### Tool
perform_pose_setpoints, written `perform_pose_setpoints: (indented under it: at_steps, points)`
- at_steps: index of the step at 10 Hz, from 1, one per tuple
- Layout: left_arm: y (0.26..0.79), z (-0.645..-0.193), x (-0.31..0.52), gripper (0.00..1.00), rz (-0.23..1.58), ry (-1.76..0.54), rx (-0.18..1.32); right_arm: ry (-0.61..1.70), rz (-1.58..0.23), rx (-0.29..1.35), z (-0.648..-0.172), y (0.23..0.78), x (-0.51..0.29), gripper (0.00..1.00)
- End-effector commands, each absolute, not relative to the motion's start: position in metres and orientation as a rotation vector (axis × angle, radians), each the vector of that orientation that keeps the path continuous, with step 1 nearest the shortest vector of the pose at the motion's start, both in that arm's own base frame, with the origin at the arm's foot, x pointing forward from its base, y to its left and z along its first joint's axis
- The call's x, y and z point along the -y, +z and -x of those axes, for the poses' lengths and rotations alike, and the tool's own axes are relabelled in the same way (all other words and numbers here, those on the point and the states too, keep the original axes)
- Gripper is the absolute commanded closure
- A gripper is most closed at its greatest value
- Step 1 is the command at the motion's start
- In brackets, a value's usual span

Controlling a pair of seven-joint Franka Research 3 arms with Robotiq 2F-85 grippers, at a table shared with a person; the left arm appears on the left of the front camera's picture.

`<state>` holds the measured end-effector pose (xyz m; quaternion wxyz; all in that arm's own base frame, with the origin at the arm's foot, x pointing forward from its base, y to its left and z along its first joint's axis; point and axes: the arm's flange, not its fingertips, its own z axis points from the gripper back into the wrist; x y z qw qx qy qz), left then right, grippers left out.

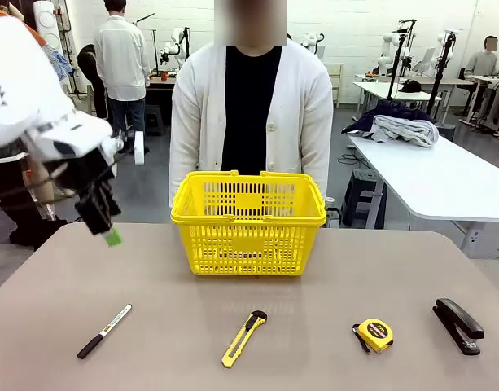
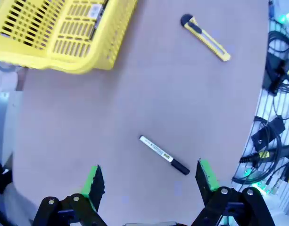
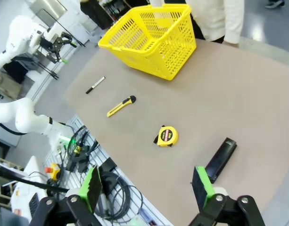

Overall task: Place the items the person wants into the basket.
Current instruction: Pick up the item the person points to and place it in the Market Basket.

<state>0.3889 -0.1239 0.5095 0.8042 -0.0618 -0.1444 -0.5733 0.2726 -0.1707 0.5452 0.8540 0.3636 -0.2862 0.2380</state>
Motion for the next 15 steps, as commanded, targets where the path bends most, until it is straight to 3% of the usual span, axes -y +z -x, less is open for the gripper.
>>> perform_pose_setpoints:
  at_steps: [1,7,15]
  points:
    - [0.497,-0.396,0.124,0.00,0.194,-1.213,0.359,0.511,-0.781,0.620,-0.273,0.545,0.171,0.00]
    - [0.480,-0.409,0.105,0.00,0.273,-1.127,0.321,0.511,-0.781,0.620,-0.273,0.545,0.171,0.00]
    - [0.484,-0.397,0.104,0.00,0.213,-1.148,0.333,0.511,-0.781,0.620,-0.273,0.545,0.171,0.00]
